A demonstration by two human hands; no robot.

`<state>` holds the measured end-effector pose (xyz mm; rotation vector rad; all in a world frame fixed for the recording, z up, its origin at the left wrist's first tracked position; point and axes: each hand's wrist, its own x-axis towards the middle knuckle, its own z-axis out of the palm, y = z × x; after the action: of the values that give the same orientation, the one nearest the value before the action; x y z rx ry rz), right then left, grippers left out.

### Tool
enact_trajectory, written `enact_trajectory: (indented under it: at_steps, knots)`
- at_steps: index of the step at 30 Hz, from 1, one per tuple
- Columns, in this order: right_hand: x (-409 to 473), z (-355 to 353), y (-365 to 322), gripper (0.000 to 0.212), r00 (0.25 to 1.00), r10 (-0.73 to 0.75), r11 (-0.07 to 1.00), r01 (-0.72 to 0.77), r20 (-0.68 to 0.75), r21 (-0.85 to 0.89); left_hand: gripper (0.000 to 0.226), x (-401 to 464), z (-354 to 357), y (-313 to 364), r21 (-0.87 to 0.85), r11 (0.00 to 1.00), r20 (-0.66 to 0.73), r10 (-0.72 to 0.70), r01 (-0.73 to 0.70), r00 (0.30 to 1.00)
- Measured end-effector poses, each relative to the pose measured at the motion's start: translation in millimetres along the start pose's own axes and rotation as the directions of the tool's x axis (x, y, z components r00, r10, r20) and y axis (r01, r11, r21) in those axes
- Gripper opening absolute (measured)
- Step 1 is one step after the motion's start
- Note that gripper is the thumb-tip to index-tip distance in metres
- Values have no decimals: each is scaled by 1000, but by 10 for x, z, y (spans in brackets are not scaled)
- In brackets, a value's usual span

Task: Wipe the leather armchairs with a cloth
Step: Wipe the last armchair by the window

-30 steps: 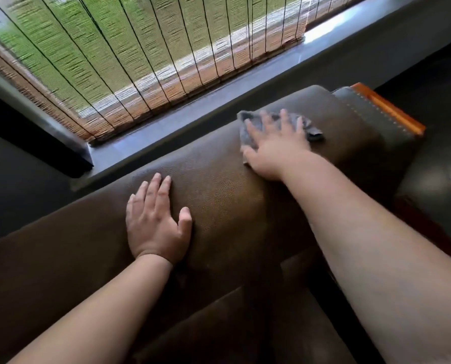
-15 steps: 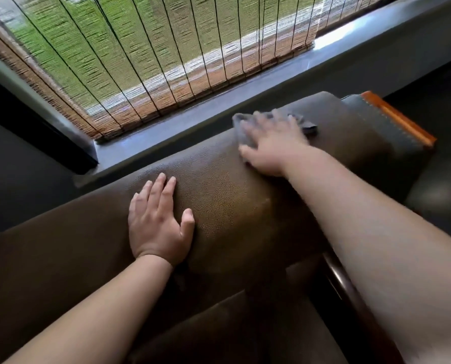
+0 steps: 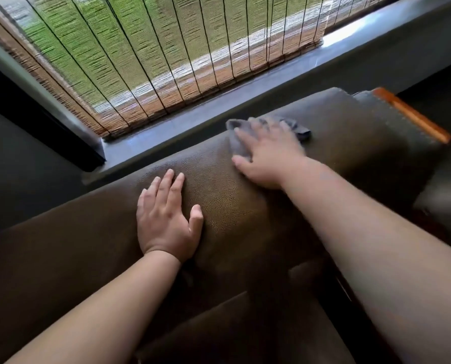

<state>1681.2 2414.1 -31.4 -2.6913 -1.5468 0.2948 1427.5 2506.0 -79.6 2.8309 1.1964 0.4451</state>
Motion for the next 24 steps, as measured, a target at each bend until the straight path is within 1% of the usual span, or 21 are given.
enact_trajectory:
  at_steps: [2,3,4,5,6,7,8,9,10,11,12,14,15,16,17,18,19,20,22,23,24]
  knots:
    - [-448,203,-562,81,967,-254,967,254,21,7,77,17,3,4,-1,1000,3,6,-6,1000]
    - [-585,228,-644,78,942,-333,943,333,39,8,77,22,5,-9,-1,1000,3,9,-9,1000]
    - [-599,184,-570,74,933,-358,934,358,28,1,77,19,8,-19,5,1000,3,13,-13,1000]
    - [-520,119,-397,71,950,-312,950,312,4,-19,76,16,15,-27,12,1000,4,11,-11,1000]
    - [-375,35,-168,69,977,-212,977,211,-16,-34,75,16,18,-38,16,1000,5,4,-4,1000]
    - [-229,-62,85,68,996,-79,996,78,-27,-38,74,15,20,-43,13,1000,8,-2,2,1000]
    - [-103,-149,274,67,998,50,998,-50,-27,-34,74,13,21,-43,9,1000,9,-10,9,1000]
    - [-21,-181,340,67,991,135,991,-136,-16,-15,74,10,19,-41,8,1000,9,-17,17,1000]
    - [0,-159,253,67,986,165,986,-165,1,7,74,10,16,-33,8,1000,12,-20,20,1000]
    - [-45,-86,21,68,992,127,992,-127,7,15,75,12,10,-21,4,1000,20,-19,19,1000]
    - [-158,13,-297,68,999,42,999,-41,-2,15,76,6,-1,-11,-1,1000,27,-17,17,999]
    - [-496,269,-849,64,984,-158,986,162,-86,36,80,7,-19,-4,-15,1000,27,-8,8,1000]
    - [-686,383,-957,62,966,-224,972,230,-126,36,82,9,-22,-8,-23,1000,30,-1,2,1000]
    - [-833,453,-909,60,955,-248,967,255,-166,22,81,8,-24,-13,-31,1000,34,3,-2,999]
    - [-926,469,-731,60,953,-223,973,232,-204,19,80,9,-25,-14,-38,999,38,2,0,999]
    - [-966,498,-473,60,955,-152,986,164,-255,27,77,11,-24,-17,-38,999,39,-3,4,999]
    - [-986,533,-171,61,950,-48,996,68,-310,53,75,9,-19,-20,-31,1000,40,-2,3,999]
    - [-1006,561,130,61,925,79,995,-50,-371,87,74,6,-14,-21,-21,1000,41,2,-1,999]
    - [-1067,641,420,62,837,332,941,-260,-435,218,72,7,-4,-15,-9,1000,40,6,-6,999]
    - [-1081,718,333,62,781,436,897,-337,-447,285,72,4,1,-9,-9,1000,40,5,-4,999]
    - [-1092,802,105,62,728,517,852,-384,-450,357,72,3,1,-7,-10,1000,38,2,-1,999]
